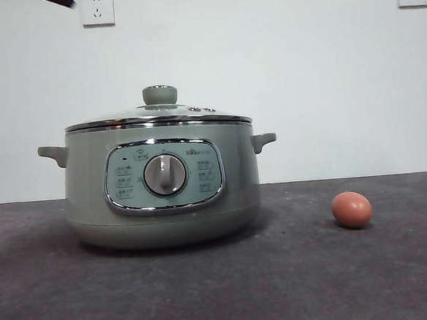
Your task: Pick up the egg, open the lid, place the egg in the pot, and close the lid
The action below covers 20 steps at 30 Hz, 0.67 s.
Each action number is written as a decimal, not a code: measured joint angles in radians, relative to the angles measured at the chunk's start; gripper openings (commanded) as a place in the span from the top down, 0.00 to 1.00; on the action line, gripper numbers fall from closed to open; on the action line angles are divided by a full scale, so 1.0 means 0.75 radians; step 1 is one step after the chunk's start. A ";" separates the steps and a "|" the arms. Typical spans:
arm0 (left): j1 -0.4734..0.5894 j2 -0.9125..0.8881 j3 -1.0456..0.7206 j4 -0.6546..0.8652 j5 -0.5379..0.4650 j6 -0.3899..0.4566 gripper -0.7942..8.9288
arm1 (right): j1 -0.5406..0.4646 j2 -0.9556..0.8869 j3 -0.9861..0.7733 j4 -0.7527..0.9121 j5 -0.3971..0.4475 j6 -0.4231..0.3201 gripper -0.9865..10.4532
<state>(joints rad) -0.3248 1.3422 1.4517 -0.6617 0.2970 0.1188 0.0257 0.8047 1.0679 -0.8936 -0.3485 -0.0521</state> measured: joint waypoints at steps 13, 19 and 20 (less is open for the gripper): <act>-0.077 0.472 0.112 0.083 -0.047 0.072 0.24 | 0.000 0.039 0.000 -0.001 0.000 0.000 0.42; -0.094 0.512 0.112 0.087 -0.048 0.071 0.35 | 0.000 0.060 0.000 0.001 0.000 0.000 0.42; -0.100 0.512 0.112 0.088 -0.048 0.071 0.46 | 0.000 0.064 0.000 0.001 0.000 0.000 0.42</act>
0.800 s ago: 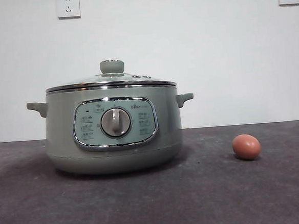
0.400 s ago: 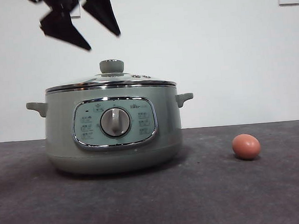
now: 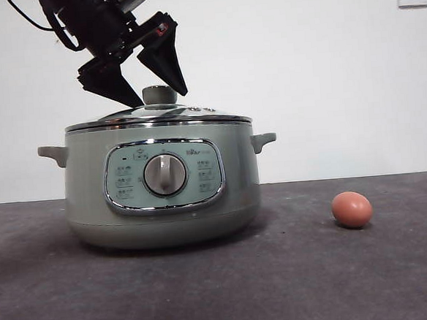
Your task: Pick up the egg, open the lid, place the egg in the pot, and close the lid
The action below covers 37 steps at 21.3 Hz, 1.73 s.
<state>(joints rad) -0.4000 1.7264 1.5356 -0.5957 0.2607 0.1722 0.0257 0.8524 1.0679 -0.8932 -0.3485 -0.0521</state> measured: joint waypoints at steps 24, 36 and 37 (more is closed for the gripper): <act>-0.009 -0.085 0.011 -0.084 -0.010 -0.013 0.93 | 0.000 0.031 0.000 -0.001 0.000 -0.001 0.42; 0.105 -0.635 0.042 -0.296 -0.011 -0.037 0.93 | 0.075 0.339 0.001 0.137 0.001 0.015 0.42; 0.126 -0.696 0.042 -0.335 -0.016 -0.037 0.93 | 0.101 0.400 0.001 0.184 0.012 0.019 0.42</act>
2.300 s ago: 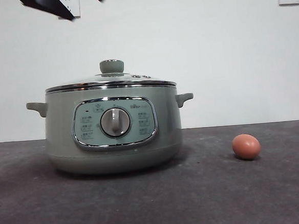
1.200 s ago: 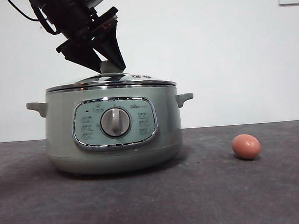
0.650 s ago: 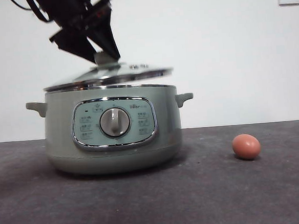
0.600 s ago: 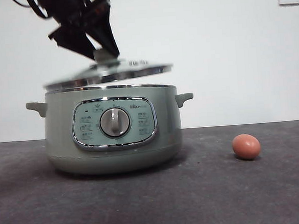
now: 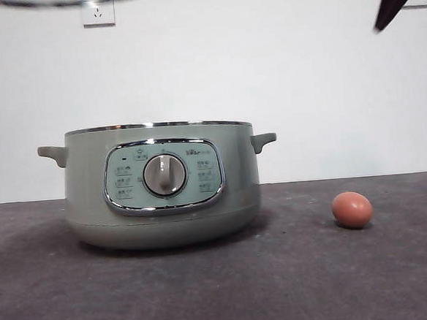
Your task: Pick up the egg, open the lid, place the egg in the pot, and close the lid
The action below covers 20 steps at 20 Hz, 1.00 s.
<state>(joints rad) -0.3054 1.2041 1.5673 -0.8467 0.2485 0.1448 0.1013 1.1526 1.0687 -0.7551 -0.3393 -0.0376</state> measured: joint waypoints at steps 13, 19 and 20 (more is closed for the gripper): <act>0.096 -0.482 0.000 -0.476 0.002 -0.013 0.93 | 0.178 0.624 0.003 0.332 0.214 0.020 0.42; 0.096 -0.565 0.000 -0.568 0.002 -0.035 0.93 | 0.180 0.706 0.004 0.391 0.233 0.032 0.46; 0.096 -0.570 0.000 -0.577 0.003 -0.035 0.93 | 0.184 0.709 0.004 0.402 0.238 0.035 0.46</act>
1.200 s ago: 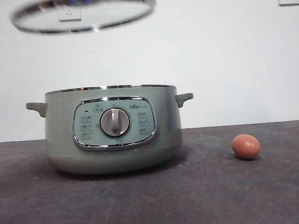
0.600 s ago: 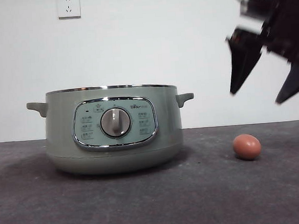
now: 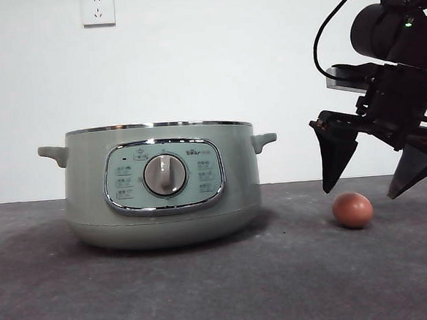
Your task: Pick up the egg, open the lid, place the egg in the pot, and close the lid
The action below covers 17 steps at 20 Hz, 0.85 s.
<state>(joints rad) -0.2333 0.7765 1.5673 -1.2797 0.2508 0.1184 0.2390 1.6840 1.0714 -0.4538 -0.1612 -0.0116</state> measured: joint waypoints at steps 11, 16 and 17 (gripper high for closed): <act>0.000 0.007 0.001 -0.041 0.003 0.000 0.93 | 0.092 0.066 0.002 0.045 0.141 0.056 0.78; 0.000 0.008 0.001 -0.040 0.002 0.000 0.93 | 0.091 0.065 0.007 0.037 0.145 0.068 0.78; 0.000 0.008 0.001 -0.040 0.002 0.000 0.93 | 0.091 0.065 0.008 0.036 0.145 0.070 0.83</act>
<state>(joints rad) -0.2333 0.7822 1.5677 -1.3094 0.2523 0.1184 0.3073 1.7329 1.0771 -0.4267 -0.0525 0.0410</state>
